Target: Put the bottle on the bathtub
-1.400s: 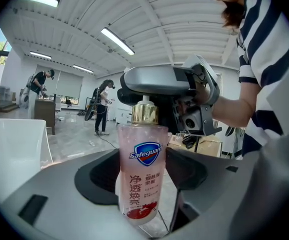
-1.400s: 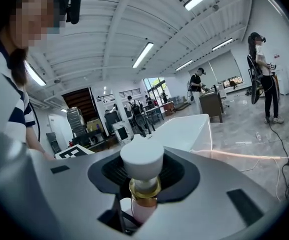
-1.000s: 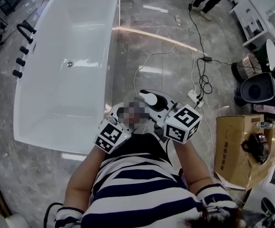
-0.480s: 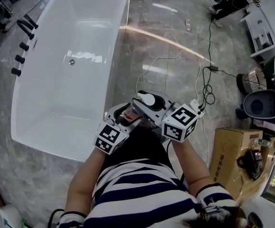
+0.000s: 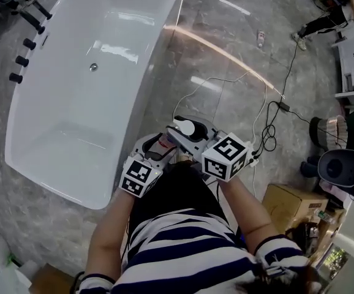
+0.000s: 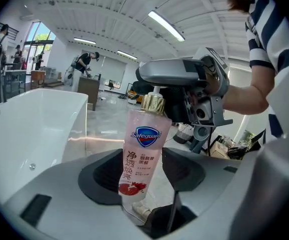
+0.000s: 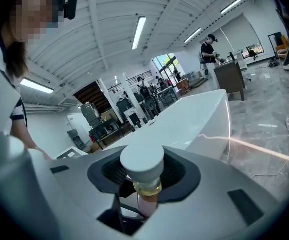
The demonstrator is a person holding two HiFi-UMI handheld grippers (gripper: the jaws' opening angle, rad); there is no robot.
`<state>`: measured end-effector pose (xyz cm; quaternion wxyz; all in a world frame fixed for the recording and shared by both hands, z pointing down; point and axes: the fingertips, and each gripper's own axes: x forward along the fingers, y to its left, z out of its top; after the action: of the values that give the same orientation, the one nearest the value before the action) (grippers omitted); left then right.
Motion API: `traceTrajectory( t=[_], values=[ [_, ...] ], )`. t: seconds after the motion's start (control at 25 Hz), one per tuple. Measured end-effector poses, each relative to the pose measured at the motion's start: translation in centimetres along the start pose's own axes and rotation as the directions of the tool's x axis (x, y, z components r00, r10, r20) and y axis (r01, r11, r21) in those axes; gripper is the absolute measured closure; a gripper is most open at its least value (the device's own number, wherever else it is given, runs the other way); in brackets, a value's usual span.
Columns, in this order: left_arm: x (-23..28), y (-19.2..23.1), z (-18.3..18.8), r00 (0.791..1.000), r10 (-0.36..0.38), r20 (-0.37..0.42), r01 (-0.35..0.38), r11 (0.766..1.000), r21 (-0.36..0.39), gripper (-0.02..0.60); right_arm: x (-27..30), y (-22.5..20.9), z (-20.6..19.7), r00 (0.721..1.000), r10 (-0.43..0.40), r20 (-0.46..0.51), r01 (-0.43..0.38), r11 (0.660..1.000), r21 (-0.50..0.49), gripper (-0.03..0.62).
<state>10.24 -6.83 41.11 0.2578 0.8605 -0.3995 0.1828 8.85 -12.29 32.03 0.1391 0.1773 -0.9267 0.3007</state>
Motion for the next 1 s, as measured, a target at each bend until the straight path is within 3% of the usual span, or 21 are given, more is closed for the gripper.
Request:
traceTrajectory(
  t=[0.28,0.48,1.0],
  values=[
    [4.4,2.3,-1.4,0.999,0.024,-0.023,-0.026,0.996,-0.079,0.347,2.1,-5.2,-1.1,0.998,0.022,-0.055,-0.021,1.000,0.021,0.430],
    [7.5,3.5,-3.4,0.996,0.037,-0.075,-0.044,0.995,-0.093,0.359,3.9,-8.9,-2.6,0.996,0.023,-0.092,-0.018,0.999,0.051,0.424],
    [11.4,7.7,-9.5,0.990,0.060,-0.129,-0.082,0.982,-0.172,0.377,9.9,-18.1,-9.1,0.986,-0.017,-0.168,0.026,0.998,0.053,0.422]
  ],
)
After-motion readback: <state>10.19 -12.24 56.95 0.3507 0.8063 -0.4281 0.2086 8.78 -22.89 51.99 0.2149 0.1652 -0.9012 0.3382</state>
